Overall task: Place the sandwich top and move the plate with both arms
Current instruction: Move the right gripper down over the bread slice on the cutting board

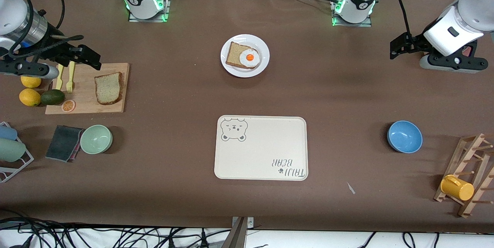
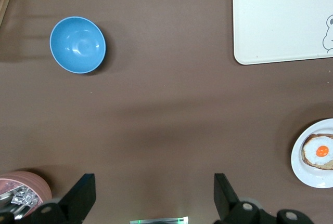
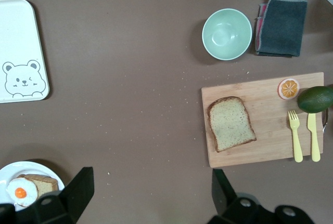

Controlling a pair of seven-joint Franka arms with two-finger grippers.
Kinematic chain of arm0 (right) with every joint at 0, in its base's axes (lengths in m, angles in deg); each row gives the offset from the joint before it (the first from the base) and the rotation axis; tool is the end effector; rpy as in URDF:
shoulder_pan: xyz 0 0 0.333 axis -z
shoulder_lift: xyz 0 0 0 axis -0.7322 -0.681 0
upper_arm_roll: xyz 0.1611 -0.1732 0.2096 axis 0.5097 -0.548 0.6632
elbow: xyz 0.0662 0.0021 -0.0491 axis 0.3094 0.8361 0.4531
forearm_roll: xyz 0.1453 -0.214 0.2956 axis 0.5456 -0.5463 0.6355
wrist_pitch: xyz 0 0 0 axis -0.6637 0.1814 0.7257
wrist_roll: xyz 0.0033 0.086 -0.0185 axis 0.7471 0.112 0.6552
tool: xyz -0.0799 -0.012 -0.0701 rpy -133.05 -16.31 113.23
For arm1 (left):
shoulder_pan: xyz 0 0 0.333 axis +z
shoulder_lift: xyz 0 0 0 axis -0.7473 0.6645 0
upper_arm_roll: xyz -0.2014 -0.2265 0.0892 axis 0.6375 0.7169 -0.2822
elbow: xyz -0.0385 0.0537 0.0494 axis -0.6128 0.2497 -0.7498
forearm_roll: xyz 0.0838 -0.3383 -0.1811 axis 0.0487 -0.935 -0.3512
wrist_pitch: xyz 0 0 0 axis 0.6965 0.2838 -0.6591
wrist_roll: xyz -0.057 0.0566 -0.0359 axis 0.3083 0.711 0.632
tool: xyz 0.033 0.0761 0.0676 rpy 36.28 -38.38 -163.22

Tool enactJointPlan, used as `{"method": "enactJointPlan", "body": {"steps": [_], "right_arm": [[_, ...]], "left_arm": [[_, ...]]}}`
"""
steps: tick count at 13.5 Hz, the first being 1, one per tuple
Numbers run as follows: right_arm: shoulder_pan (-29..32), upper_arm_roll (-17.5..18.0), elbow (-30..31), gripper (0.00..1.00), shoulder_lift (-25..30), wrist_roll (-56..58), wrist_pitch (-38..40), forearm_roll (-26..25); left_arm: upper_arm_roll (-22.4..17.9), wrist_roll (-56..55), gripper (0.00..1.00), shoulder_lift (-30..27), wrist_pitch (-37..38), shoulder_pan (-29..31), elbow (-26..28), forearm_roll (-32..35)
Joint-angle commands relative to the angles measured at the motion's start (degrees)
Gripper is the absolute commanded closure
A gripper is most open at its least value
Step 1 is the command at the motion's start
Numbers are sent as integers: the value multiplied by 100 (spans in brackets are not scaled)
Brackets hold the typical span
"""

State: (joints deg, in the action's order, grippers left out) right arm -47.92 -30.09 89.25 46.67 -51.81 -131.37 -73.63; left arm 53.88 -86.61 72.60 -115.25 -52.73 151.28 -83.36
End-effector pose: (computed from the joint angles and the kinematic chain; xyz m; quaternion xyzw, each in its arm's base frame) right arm 0.5584 0.0782 0.5936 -0.9984 0.0511 0.0228 0.0012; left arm 0.5347 -0.0671 0.5959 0.9970 -0.0455 -0.0622 0.0064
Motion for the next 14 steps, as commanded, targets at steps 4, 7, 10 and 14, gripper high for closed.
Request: {"method": "enactJointPlan", "body": {"steps": [4,7,10,14], "right_arm": [[-170,40,-44,0,-76,-12,-121,-6],[-162,22,-44,0,-102,-3,-112,47],[-170,22,-44,0,-147,-20,-94,3],[-214,40,35,0,-147,-64,-147,-49]], "left_arm": [[-2,-30,0,-22,75,-28,-54,184],[-2,-30,0,-22,75,-28,-54,184],[-2,-30,0,-22,75,-28,-54,184],[-2,-30,0,-22,75,-28,-63,184]]}}
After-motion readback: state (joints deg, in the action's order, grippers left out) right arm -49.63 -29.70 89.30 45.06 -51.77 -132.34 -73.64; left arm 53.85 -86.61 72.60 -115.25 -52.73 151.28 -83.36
